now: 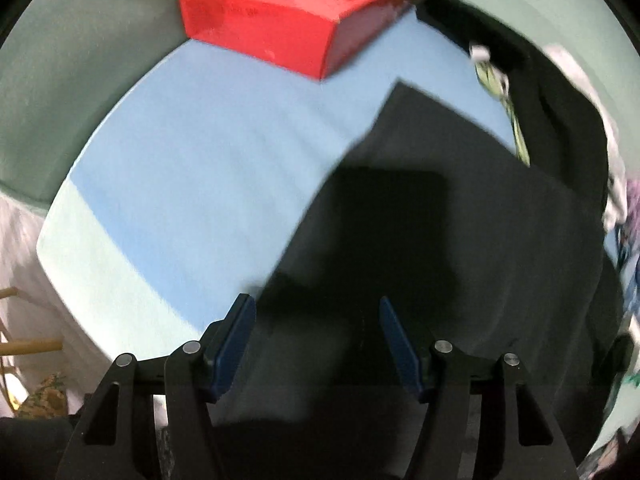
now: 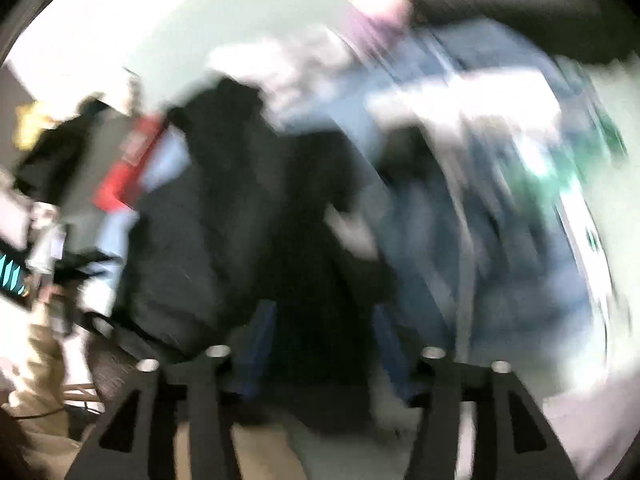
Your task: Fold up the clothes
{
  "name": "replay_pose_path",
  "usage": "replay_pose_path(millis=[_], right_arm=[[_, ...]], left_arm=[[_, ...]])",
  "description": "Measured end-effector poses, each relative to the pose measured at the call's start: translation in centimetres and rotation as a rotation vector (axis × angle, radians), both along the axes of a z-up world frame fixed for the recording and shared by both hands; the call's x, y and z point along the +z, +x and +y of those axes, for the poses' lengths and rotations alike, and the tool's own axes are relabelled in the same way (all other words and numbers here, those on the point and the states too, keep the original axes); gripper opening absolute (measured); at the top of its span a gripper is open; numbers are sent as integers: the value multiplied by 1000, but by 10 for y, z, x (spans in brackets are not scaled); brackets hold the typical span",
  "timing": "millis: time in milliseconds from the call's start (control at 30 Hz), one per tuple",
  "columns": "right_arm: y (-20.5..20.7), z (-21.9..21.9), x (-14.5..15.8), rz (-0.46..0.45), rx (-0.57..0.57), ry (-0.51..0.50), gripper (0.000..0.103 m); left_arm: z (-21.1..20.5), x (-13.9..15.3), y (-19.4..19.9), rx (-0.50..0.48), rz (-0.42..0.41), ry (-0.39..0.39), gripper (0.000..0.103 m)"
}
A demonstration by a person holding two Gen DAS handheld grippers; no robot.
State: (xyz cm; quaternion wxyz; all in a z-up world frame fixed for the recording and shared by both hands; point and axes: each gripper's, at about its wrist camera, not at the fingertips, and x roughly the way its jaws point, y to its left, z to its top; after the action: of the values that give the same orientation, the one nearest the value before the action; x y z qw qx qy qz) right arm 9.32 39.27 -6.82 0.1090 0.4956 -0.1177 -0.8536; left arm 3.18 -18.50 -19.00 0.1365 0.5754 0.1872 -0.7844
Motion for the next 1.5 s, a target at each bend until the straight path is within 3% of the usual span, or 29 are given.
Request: replay_pose_path(millis=[100, 200, 267, 333, 433, 500, 567, 633, 667, 700, 800, 900, 967, 1000, 1067, 1133, 1167, 1233, 1267, 1300, 1333, 1367, 1433, 1500], right_arm=[[-65, -40, 26, 132, 78, 99, 82], [-142, -82, 10, 170, 138, 279, 96], [-183, -91, -20, 92, 160, 359, 95], [-219, -86, -53, -48, 160, 360, 86], [-245, -69, -95, -218, 118, 238, 83], [-243, -69, -105, -256, 154, 201, 83], [-236, -75, -110, -246, 191, 252, 83], [-228, -82, -108, -206, 187, 311, 64], [-226, -81, -103, -195, 166, 308, 41], [-223, -80, -98, -183, 146, 304, 20], [-216, -76, -83, -143, 83, 296, 17], [-213, -45, -44, -4, -62, 344, 16], [-214, -25, -34, 4, -115, 286, 17], [-215, -24, -37, -9, -119, 275, 17], [-222, -36, -55, -21, -99, 346, 18], [-229, -52, -76, -58, -75, 422, 31], [-233, -50, -83, -87, -73, 448, 46], [-231, -52, -80, -94, -81, 466, 53], [-227, -49, -71, -66, -90, 452, 66], [-222, -45, -55, -19, -103, 424, 78], [-217, -42, -39, 28, -116, 395, 81], [-212, -38, -23, 75, -129, 366, 82], [-204, -36, 3, 154, -133, 299, 86], [-202, -44, 18, 185, -82, 223, 88]], left_arm=[[-7, 3, -20, 16, 29, 7, 66], [-12, 4, -42, 29, 75, 18, 66], [-12, 5, -54, 32, 118, 38, 66], [-9, 4, -67, -8, 142, 45, 66], [0, -3, -88, -117, 125, -16, 70], [5, -14, -99, -161, 84, -38, 71], [11, -26, -106, -180, 55, -42, 71], [16, -27, -105, -156, 95, -64, 63], [17, -25, -104, -151, 122, -57, 36], [18, -23, -103, -143, 143, -40, 16], [21, -10, -100, -107, 180, -106, 7], [-6, 11, -94, 8, 251, -117, 3], [-22, 12, -96, 50, 239, -102, 2], [-18, 7, -102, 35, 208, -127, 2], [-1, -4, -115, -19, 145, -231, 3], [3, -11, -119, -11, 114, -260, 3], [1, -10, -118, 8, 119, -244, 4], [-9, 0, -113, 43, 144, -198, 9], [-14, 8, -110, 59, 159, -172, 20], [-18, 15, -107, 75, 181, -151, 42], [-19, 25, -102, 87, 224, -136, 55], [-22, 41, -93, 98, 286, -112, 77], [-18, 66, -77, 74, 368, -61, 80], [-5, 73, -84, 11, 354, -12, 80]])
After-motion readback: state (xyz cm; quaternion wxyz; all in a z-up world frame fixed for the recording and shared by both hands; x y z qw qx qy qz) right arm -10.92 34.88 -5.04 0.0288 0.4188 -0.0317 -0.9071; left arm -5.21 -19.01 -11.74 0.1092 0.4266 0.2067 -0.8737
